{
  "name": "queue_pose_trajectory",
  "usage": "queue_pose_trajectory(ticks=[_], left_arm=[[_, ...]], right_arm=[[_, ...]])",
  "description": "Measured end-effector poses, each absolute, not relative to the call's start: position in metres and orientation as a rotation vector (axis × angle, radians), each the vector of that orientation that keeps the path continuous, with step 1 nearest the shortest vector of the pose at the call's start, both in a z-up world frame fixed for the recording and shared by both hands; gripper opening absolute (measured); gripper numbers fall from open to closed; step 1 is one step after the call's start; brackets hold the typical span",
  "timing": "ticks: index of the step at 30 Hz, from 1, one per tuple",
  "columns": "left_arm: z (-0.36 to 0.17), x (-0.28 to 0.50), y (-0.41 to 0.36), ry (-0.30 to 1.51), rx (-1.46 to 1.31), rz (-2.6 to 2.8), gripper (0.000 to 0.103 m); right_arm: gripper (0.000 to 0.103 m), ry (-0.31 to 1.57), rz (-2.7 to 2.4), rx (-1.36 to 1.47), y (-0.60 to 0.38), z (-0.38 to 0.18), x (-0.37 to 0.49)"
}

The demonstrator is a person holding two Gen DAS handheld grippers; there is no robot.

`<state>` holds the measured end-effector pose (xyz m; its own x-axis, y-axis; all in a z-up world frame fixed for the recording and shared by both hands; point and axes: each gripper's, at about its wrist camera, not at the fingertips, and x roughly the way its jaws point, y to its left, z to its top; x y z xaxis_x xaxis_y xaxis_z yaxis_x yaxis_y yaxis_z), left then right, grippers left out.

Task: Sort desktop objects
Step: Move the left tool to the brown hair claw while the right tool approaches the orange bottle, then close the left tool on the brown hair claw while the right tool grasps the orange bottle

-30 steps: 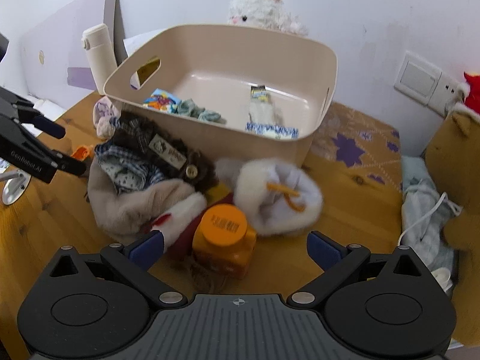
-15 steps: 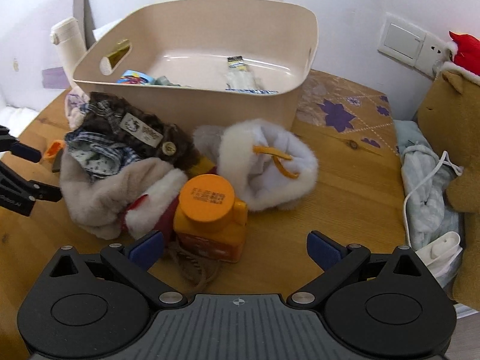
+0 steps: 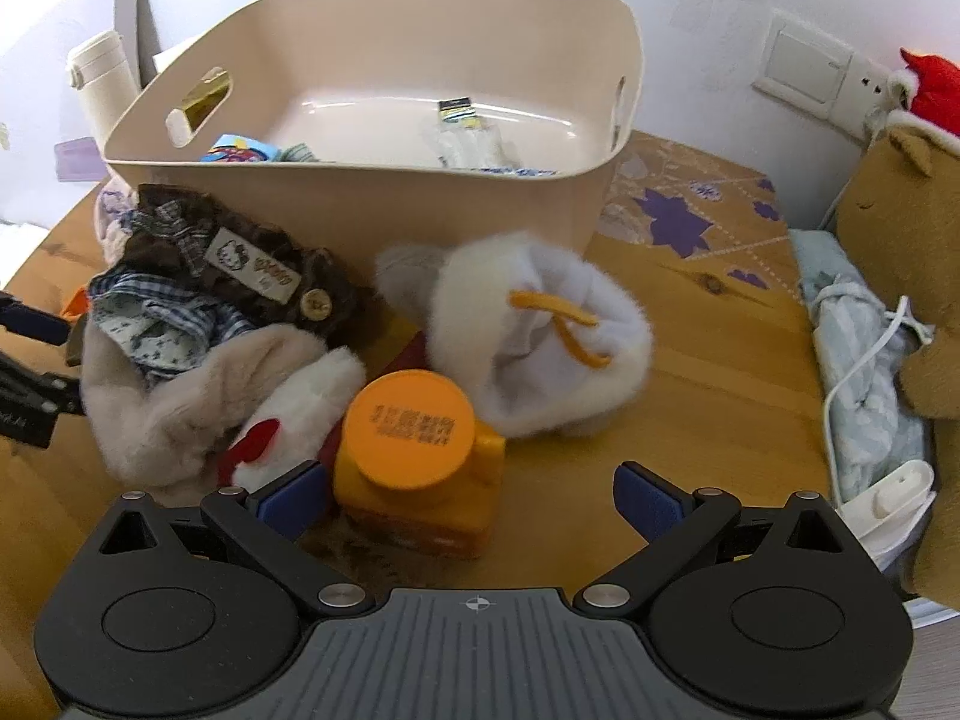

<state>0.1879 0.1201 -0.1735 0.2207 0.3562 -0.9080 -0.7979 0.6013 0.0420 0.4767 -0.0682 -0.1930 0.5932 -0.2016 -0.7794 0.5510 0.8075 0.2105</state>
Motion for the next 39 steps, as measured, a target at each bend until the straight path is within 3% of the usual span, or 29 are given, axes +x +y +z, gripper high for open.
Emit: queue_pose_trajectory(ticks=[16, 22, 24, 26, 39], left_arm=[[-0.187, 0.191, 0.110, 1.010, -0.419, 0.836, 0.082], [-0.191, 0.191, 0.111, 0.990, -0.398, 0.810, 0.088], [-0.192, 0.190, 0.109, 0.979, -0.376, 0.793, 0.088], [-0.192, 0.189, 0.108, 0.977, -0.365, 0.784, 0.087], [-0.185, 0.177, 0.094, 0.961, -0.390, 0.782, 0.086]], right_arm=[[0.084, 0.822, -0.527, 0.485, -0.075, -0.202, 0.483], [0.069, 0.820, -0.506, 0.500, -0.075, -0.204, 0.486], [0.056, 0.822, -0.506, 0.504, -0.075, -0.204, 0.486], [0.052, 0.823, -0.515, 0.505, -0.074, -0.203, 0.485], [0.051, 0.797, -0.580, 0.531, -0.077, -0.200, 0.459]])
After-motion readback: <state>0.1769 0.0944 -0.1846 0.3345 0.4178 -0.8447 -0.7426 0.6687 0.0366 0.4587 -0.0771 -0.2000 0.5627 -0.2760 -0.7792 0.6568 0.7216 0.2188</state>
